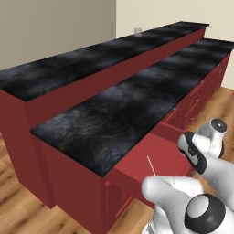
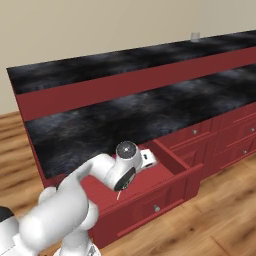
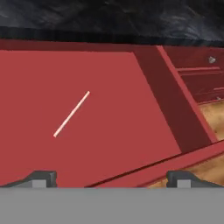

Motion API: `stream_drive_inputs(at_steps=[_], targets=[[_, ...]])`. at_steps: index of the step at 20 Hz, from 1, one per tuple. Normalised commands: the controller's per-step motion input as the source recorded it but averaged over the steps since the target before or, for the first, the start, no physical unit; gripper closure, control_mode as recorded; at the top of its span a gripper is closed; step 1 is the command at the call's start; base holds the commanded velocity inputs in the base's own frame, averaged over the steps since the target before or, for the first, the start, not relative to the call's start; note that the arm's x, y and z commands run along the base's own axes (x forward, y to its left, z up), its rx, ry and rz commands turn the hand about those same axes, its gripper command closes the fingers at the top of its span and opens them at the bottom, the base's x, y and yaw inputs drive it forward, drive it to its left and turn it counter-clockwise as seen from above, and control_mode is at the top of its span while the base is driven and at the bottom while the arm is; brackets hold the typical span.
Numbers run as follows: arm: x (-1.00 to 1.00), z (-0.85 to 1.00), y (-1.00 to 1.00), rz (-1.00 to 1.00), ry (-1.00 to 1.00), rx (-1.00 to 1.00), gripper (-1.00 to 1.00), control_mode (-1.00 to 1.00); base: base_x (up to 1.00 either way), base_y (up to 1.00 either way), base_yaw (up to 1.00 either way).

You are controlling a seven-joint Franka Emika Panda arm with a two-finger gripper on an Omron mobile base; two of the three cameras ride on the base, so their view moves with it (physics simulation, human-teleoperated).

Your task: Take a straw from the drawer in front and place it inside the glass cup on the dining counter.

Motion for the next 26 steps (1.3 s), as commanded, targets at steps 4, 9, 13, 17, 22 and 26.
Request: stream_drive_inputs(at_steps=[4,9,13,17,22,26], targets=[[0.25,0.76,0.61,0.0,0.21,0.44,-1.0,-1.0,0.0,0.0,0.0],[0.02,-0.03,0.68,-0.03,0.23,0.14,-1.0,-1.0,0.0,0.0,0.0],[0.01,-0.28,0.7,-0.1,0.2,0.0,-1.0,-1.0,0.0,0.0,0.0],[0.07,-0.31,0.43,-0.12,0.09,-0.01,-1.0,-1.0,0.0,0.0,0.0],[0.15,-0.44,0.1,-0.14,0.0,0.0,-1.0,-1.0,0.0,0.0,0.0],[0.14,-0.46,0.0,-0.13,0.0,-0.04,-1.0,-1.0,0.0,0.0,0.0]])
